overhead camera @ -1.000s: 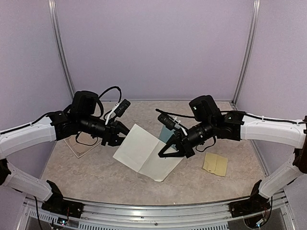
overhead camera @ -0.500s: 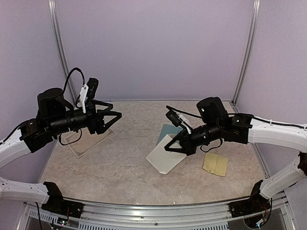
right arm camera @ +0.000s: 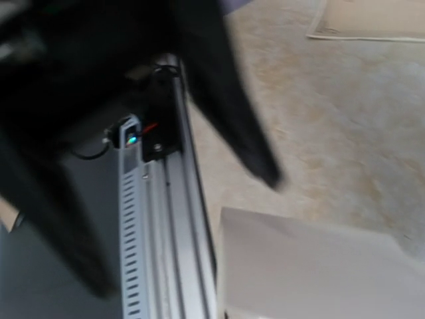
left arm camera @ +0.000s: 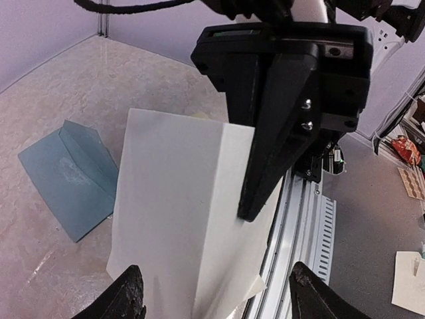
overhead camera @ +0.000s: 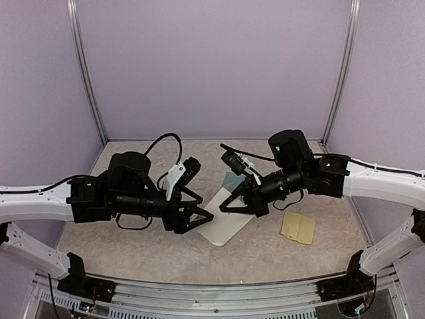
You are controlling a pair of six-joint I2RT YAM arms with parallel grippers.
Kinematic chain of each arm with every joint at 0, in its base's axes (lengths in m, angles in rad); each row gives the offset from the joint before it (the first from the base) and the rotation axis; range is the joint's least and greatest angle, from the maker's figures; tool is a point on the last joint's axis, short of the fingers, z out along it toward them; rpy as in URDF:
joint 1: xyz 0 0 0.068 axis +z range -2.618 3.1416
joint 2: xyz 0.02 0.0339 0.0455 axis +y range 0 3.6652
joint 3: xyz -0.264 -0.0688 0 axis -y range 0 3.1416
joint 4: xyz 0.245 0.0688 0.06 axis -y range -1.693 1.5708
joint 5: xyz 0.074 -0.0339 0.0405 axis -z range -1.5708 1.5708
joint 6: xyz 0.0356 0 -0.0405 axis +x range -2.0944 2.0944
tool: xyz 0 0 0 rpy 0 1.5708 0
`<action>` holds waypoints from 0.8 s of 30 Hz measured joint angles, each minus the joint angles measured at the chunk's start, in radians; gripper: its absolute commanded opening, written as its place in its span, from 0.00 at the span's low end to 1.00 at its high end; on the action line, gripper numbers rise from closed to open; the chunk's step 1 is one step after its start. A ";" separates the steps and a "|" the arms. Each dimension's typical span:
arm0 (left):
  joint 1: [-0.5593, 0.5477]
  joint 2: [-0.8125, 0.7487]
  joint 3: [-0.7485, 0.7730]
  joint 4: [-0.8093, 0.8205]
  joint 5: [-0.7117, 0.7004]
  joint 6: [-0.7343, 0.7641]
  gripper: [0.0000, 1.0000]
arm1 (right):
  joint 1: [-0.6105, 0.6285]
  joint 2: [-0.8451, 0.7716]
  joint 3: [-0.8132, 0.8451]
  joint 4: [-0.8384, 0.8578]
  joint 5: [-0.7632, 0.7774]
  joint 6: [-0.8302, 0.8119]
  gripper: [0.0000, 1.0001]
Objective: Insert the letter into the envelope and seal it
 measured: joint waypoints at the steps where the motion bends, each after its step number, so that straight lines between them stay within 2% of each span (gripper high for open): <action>1: -0.002 0.011 0.000 0.000 -0.001 -0.003 0.70 | 0.004 0.002 0.003 0.000 -0.008 -0.005 0.00; 3: -0.002 0.023 0.000 0.000 0.000 -0.008 0.67 | 0.013 0.005 0.007 0.000 -0.025 -0.016 0.00; 6: -0.003 0.031 0.000 0.002 0.009 -0.013 0.56 | 0.025 0.015 0.016 -0.009 -0.040 -0.034 0.00; 12: -0.003 0.055 0.000 0.009 0.064 -0.024 0.14 | 0.031 0.028 0.045 -0.023 -0.042 -0.064 0.00; 15: -0.004 0.064 0.000 0.011 0.079 -0.033 0.00 | 0.031 0.028 0.054 -0.030 -0.028 -0.071 0.00; 16: -0.005 0.064 0.000 0.012 0.082 -0.032 0.00 | 0.031 0.028 0.055 -0.031 -0.018 -0.071 0.05; 18: -0.006 0.064 0.000 0.015 0.079 -0.038 0.00 | 0.032 0.027 0.056 -0.031 0.026 -0.070 0.25; 20: -0.007 0.063 -0.002 0.022 0.063 -0.048 0.00 | 0.032 0.023 0.054 -0.029 0.079 -0.054 0.53; 22: -0.007 0.051 -0.018 0.047 0.031 -0.071 0.00 | 0.032 0.000 0.038 -0.012 0.145 -0.037 0.74; 24: -0.007 0.023 -0.053 0.093 -0.005 -0.102 0.00 | 0.031 -0.045 -0.008 0.032 0.203 -0.014 0.87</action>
